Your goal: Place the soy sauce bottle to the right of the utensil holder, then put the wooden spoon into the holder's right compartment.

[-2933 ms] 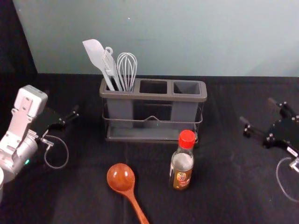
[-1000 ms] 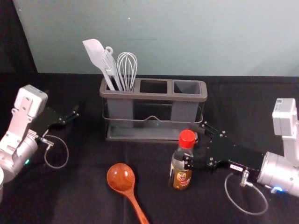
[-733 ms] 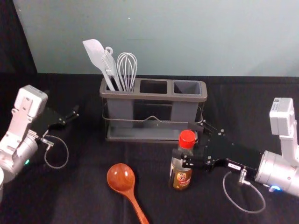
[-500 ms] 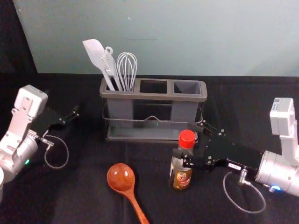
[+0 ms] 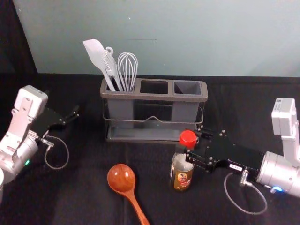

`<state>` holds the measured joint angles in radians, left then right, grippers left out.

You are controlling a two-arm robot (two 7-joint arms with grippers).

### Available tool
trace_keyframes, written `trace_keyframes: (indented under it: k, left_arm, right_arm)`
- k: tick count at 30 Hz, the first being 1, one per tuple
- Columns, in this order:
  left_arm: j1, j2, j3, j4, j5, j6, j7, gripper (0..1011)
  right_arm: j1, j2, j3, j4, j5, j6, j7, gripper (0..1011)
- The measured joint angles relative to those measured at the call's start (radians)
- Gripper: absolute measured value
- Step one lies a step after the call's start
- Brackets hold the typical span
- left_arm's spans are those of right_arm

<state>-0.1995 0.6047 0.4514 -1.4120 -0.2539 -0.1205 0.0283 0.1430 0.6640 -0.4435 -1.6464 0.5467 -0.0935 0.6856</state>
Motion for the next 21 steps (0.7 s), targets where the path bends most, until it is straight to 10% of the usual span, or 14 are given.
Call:
trace_keyframes:
  k: [6, 21]
  left_arm:
    - [0.000, 0.000, 0.000, 0.000, 0.000, 0.000, 0.000, 1005]
    - [0.000, 0.000, 0.000, 0.000, 0.000, 0.000, 0.000, 1005]
  right_arm:
    - [0.000, 0.001, 0.000, -0.001, 0.001, 0.000, 0.001, 388]
    - [-0.029, 0.027, 0.033, -0.040, 0.019, -0.008, -0.008, 382]
